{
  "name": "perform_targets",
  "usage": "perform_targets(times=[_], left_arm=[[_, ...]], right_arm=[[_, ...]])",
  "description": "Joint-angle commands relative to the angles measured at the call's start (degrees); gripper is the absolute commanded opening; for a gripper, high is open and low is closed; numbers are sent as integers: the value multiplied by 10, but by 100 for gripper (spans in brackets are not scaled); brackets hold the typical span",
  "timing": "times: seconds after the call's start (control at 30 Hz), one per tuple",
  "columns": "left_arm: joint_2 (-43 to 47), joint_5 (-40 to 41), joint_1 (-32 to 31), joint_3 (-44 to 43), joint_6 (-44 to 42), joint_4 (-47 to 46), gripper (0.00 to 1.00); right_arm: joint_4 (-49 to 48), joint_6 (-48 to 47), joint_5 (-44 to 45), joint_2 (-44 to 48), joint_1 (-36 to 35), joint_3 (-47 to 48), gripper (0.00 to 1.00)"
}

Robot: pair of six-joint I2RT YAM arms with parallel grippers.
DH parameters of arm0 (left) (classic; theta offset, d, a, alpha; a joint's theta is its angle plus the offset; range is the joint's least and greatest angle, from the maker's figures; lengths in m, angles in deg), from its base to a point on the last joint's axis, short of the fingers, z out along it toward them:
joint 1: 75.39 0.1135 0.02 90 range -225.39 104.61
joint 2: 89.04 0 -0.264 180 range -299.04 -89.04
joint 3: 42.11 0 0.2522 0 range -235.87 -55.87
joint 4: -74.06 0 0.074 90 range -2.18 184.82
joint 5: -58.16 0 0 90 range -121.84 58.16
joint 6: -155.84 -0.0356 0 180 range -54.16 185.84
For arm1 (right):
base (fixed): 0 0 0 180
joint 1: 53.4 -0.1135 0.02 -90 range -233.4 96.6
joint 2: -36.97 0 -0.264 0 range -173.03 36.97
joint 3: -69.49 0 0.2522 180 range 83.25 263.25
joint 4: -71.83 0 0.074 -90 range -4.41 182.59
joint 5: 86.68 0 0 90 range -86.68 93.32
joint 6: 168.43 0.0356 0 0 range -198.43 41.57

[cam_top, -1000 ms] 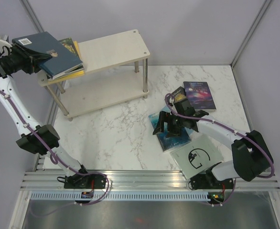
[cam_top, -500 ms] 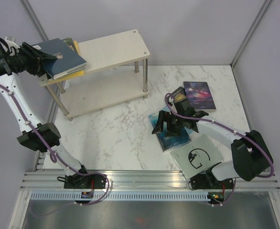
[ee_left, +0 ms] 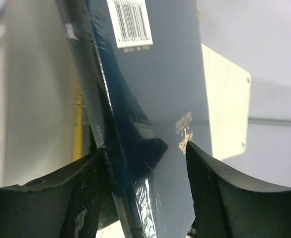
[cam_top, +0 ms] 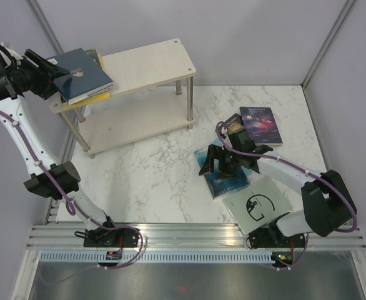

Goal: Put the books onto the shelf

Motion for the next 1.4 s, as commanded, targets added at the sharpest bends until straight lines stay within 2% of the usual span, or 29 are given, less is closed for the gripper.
perform_targets(times=[0.0, 0.37, 0.57, 0.6, 0.7, 0.73, 0.77, 0.87, 0.9, 0.93, 1.0, 1.03, 1.07, 1.13, 1.17, 1.23, 1.3, 1.37], left_arm=[[3, 151, 15, -7, -53, 22, 69], [81, 310, 16, -22, -38, -53, 74], [186, 299, 6, -13, -35, -91, 74], [197, 300, -2, -13, -46, -94, 74], [223, 327, -78, -13, -68, -97, 75], [228, 344, -137, -9, -73, -98, 76], [232, 366, -164, -3, -76, -98, 76], [257, 399, -279, 58, -72, -99, 75], [273, 409, -355, 112, -66, -100, 75], [281, 426, -396, 146, -61, -100, 75], [299, 478, -480, 262, -42, -107, 75], [311, 499, -555, 304, -29, -121, 75], [319, 501, -588, 391, -11, -132, 75], [343, 474, -656, 483, 43, -178, 75], [352, 444, -678, 570, 58, -243, 76], [366, 405, -709, 648, 104, -308, 77], [371, 343, -716, 743, 144, -408, 78], [352, 298, -721, 816, 160, -467, 78]], right_arm=[[-16, -13, -14, -8, 2, 0, 93], [-12, -18, -16, -25, 4, 9, 93], [0, -21, -1, -17, 3, 23, 92], [2, -21, 0, -17, 3, 26, 92], [13, -23, 9, -13, 3, 36, 92], [18, -25, 16, -8, 3, 42, 92], [29, -28, 37, -4, 3, 45, 92], [55, -35, 85, 17, 5, 58, 92], [75, -38, 98, 27, 6, 67, 92], [87, -40, 116, 31, 6, 74, 92], [117, -43, 178, 37, 7, 87, 93], [148, -44, 199, 38, 9, 104, 93], [161, -44, 218, 38, 12, 110, 93], [199, -47, 268, 37, 24, 124, 93], [212, -47, 278, 36, 30, 129, 93], [231, -48, 321, 37, 55, 128, 93], [243, -49, 324, 38, 72, 122, 93], [245, -51, 327, 29, 95, 111, 93]])
